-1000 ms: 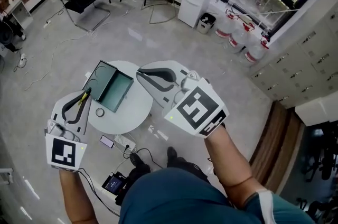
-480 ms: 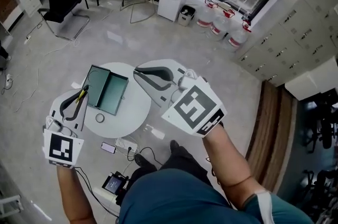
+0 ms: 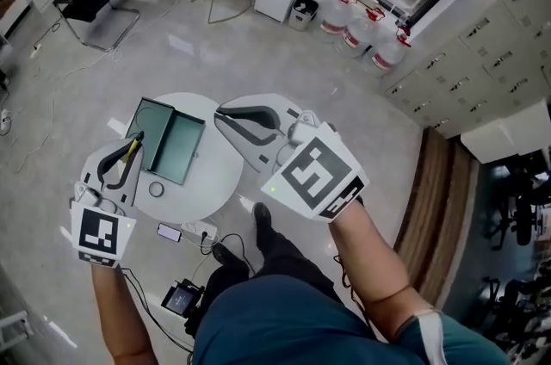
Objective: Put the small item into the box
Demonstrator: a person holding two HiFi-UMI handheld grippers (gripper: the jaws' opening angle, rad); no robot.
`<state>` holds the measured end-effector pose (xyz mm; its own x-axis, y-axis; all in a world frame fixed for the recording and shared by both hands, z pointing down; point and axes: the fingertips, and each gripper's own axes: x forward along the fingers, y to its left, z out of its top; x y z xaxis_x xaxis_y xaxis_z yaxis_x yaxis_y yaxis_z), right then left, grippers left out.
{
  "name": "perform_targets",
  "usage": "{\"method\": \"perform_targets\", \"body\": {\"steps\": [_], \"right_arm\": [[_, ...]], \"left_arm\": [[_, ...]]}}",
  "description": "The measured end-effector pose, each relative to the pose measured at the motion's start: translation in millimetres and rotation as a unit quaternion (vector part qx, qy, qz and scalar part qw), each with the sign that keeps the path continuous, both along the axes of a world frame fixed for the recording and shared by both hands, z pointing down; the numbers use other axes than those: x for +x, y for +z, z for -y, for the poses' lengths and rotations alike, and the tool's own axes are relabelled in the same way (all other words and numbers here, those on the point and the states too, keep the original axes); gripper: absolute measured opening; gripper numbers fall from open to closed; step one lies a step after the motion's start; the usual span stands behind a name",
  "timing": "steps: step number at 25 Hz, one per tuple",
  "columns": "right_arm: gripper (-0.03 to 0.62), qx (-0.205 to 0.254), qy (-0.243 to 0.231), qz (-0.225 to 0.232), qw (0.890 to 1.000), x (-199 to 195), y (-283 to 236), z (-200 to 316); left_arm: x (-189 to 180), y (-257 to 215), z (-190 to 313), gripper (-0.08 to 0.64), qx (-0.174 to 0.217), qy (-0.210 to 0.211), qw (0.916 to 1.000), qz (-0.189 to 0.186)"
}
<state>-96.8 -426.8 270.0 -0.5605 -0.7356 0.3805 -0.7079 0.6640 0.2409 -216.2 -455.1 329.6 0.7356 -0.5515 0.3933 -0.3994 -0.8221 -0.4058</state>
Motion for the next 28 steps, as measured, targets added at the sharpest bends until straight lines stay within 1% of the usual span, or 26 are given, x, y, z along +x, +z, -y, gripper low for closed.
{"method": "perform_targets", "body": {"steps": [7,11,15,28], "right_arm": [[0.040,-0.023,-0.026,0.009,0.999,21,36,48],[0.038,-0.040,-0.035,0.012,0.999,20,63,71],[0.040,-0.060,-0.040,0.012,0.997,23,102,91],[0.038,-0.118,-0.043,0.023,0.992,30,205,129]], "left_arm": [[25,40,40,0.038,-0.029,-0.022,0.9992,0.014],[24,68,65,0.038,-0.046,-0.033,0.9982,0.020],[26,110,85,0.038,-0.067,-0.040,0.9966,0.026],[28,225,127,0.038,-0.134,-0.052,0.9884,0.050]]}}
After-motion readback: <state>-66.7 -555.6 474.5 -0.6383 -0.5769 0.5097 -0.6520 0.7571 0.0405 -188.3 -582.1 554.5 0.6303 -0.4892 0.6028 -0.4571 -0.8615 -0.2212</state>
